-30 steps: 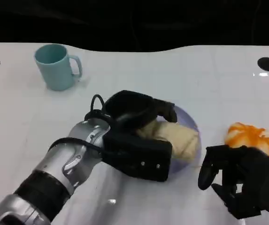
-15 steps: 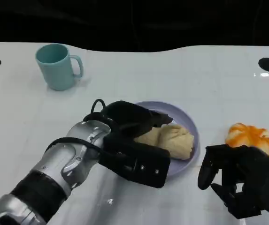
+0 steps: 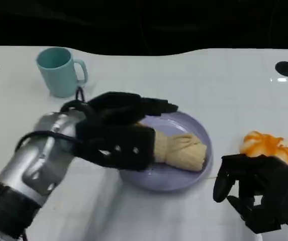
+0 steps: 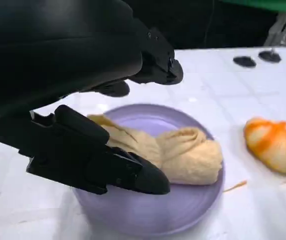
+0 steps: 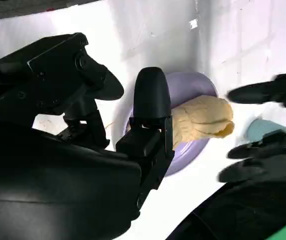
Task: Grasp the towel on the left side of the plate with the left hand and place it into the plate.
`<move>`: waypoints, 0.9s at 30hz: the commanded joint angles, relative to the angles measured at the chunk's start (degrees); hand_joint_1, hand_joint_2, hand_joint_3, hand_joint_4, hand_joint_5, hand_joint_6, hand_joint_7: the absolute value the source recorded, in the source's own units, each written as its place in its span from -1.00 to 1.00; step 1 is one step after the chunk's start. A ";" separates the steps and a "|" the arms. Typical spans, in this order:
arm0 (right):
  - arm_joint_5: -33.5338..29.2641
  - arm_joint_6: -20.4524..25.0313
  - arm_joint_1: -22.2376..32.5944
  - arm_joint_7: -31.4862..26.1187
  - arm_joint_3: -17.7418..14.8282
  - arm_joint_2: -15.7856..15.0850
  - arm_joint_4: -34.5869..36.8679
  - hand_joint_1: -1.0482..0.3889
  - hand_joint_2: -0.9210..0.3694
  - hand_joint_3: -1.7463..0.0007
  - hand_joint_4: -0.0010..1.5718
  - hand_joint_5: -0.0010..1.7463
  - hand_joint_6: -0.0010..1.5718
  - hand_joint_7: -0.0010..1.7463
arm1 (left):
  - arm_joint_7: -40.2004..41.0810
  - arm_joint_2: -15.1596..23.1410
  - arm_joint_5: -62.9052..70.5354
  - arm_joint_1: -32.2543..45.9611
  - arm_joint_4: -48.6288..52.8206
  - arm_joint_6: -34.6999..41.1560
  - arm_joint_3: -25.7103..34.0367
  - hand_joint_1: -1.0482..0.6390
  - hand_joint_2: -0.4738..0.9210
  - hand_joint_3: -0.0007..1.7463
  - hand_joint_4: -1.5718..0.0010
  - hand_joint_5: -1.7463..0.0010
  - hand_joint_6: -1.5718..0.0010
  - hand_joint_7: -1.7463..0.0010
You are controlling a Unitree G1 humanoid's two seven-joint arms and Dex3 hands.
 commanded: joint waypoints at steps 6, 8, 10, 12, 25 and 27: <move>0.37 -0.26 0.12 0.37 -0.46 -0.76 -0.13 0.46 -0.49 -0.19 -0.05 1.00 -0.12 0.65 | -9.08 1.25 -20.90 7.86 -11.92 11.19 11.95 -0.03 1.00 -0.75 -0.02 0.40 0.04 0.76; 0.48 -0.21 0.10 0.35 -0.42 -0.62 -0.21 0.47 -0.49 -0.19 -0.05 1.00 -0.12 0.65 | -9.03 1.15 -25.00 9.96 -14.29 13.55 14.52 0.01 0.98 -0.75 -0.04 0.24 -0.06 0.77; 0.64 -0.29 0.10 0.34 -0.42 -0.49 -0.27 0.48 -0.49 -0.20 -0.06 1.00 -0.12 0.65 | -8.94 1.56 -28.66 12.53 -16.48 14.48 17.01 0.10 0.72 -0.30 -0.01 -0.07 -0.21 0.74; 0.69 -0.31 0.11 0.31 -0.42 -0.47 -0.30 0.48 -0.48 -0.20 -0.06 1.00 -0.12 0.66 | -8.75 1.98 -30.21 13.52 -17.51 15.02 17.73 0.13 0.48 0.09 0.01 -0.20 -0.26 0.71; 0.50 -1.05 0.03 0.78 -0.94 -1.31 -0.16 0.47 -0.47 -0.21 -0.05 1.00 -0.12 0.65 | 3.33 0.58 -46.12 33.88 -43.57 39.89 29.66 0.14 0.26 0.61 -0.16 -0.95 -0.12 -0.55; 0.53 -0.96 -0.01 0.93 -1.07 -1.40 -0.20 0.47 -0.46 -0.21 -0.05 1.00 -0.12 0.64 | 6.81 -0.50 -50.00 35.34 -47.41 47.47 31.46 0.14 0.35 0.57 -0.11 -0.99 -0.03 -0.74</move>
